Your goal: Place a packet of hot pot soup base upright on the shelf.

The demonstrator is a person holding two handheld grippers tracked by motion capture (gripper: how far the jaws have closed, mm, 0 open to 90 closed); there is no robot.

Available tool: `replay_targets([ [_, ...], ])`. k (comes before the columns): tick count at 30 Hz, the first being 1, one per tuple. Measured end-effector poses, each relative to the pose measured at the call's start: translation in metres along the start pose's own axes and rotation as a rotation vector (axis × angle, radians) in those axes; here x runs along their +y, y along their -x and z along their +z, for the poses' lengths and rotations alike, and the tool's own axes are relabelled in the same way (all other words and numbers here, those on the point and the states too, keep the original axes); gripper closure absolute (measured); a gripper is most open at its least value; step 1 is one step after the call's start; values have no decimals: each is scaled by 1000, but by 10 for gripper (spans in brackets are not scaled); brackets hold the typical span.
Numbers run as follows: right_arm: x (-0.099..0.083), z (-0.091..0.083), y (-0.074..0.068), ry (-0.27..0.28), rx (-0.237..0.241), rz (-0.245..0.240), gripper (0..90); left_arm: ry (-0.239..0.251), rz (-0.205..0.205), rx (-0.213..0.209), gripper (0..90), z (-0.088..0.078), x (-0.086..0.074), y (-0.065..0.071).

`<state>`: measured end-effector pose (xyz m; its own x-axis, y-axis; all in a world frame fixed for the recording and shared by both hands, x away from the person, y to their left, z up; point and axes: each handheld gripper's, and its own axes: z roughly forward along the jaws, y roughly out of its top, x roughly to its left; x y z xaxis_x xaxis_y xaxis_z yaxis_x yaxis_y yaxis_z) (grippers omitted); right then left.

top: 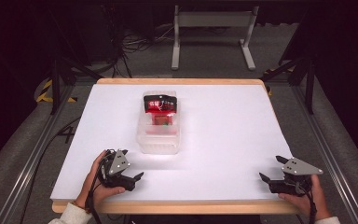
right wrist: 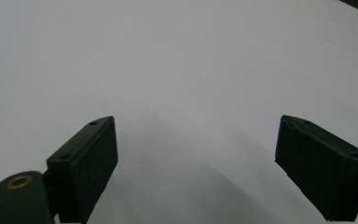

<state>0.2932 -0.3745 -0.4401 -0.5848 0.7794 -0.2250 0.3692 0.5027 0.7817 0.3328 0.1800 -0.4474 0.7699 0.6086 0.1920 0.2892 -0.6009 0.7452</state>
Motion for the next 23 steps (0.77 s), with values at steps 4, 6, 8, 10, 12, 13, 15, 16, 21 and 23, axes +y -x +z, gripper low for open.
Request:
replay_targets([
  [4,0,0,0,1,3,-3,136,-2,1,0,53,0,0,0],
  [6,1,0,-1,0,2,-5,136,-3,2,-2,52,1,0,0],
  [8,1,0,-1,2,4,-7,136,-3,-1,-5,52,2,0,1],
  [10,1,1,-2,2,2,-10,136,-7,1,-6,53,2,0,1],
  [12,1,1,-2,2,6,-10,136,-9,3,-8,52,2,0,1],
  [13,1,1,-3,1,4,-14,136,-8,3,-6,52,2,0,0],
  [15,1,1,-3,2,8,-14,136,-4,-2,-9,53,2,0,0],
  [16,1,1,-3,2,8,-14,136,-4,0,-8,53,2,1,0],
  [21,0,1,-2,4,7,-5,135,-11,0,-11,53,3,0,1],
  [23,1,1,-2,5,7,-3,135,-10,-3,-10,52,2,0,1],
])
